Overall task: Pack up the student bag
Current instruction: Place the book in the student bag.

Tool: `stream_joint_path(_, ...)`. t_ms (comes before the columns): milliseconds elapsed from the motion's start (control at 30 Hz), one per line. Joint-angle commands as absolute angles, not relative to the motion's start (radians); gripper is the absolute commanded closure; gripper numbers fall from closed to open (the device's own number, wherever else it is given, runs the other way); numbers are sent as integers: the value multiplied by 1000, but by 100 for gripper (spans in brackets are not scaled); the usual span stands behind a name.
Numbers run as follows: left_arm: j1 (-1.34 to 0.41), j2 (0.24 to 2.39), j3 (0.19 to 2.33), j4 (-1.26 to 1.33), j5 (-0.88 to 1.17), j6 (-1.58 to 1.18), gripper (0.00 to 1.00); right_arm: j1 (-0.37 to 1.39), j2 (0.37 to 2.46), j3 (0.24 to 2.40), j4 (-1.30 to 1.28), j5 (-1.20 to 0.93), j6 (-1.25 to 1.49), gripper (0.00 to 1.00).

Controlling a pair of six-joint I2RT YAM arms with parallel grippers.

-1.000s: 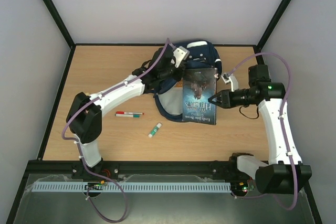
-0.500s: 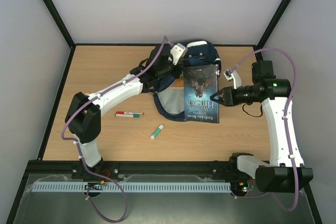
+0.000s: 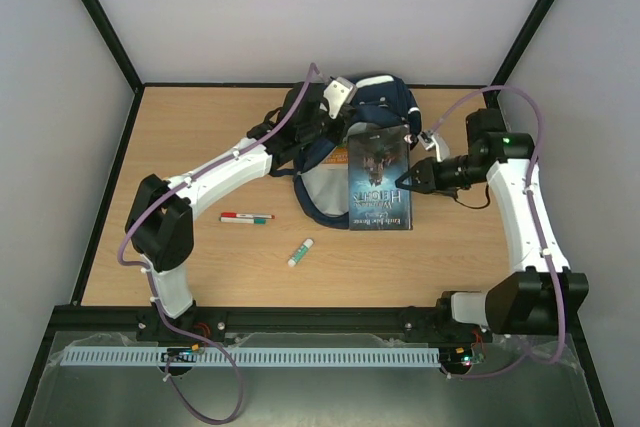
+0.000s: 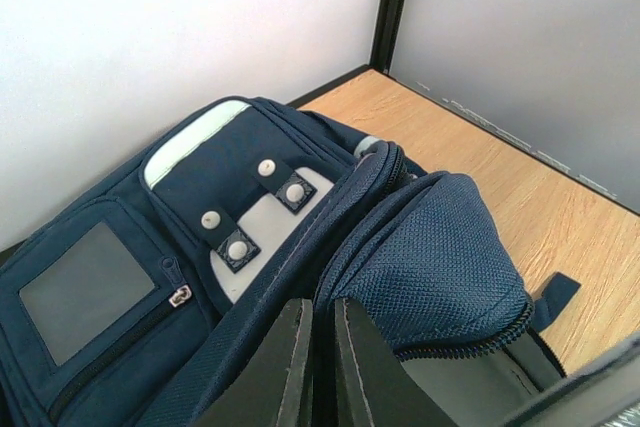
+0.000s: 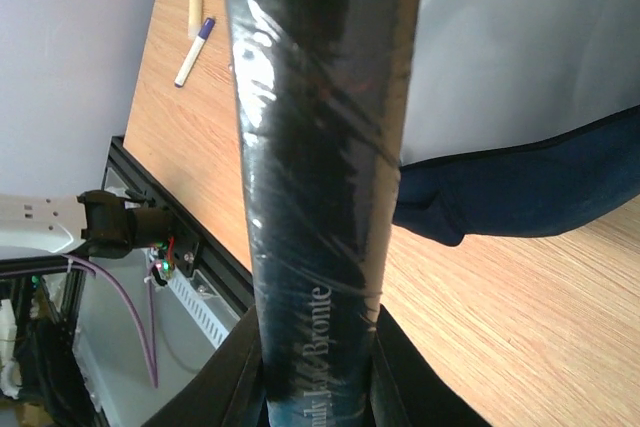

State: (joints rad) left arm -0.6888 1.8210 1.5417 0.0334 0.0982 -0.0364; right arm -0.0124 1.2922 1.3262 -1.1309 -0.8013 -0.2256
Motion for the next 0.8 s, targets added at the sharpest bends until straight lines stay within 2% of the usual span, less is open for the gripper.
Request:
stream_joint_path(0,-669,1781,1570,195,81,-64,98,-4,1320,1314,-1077,-894,-156,99)
stream_joint_path(333,-686,1752,1585,202,89,-77,98,1,1448,1246,-1053,-942,-117,99)
stream_joint_path(467,-707,1736,1585,188,82,-69,98,3,1472,1226,-958,-941,-45,99)
stream_joint_path(767,-795,1736,1596,139,44,-38,98,48,1715,1246,-907,-1076,-76,99)
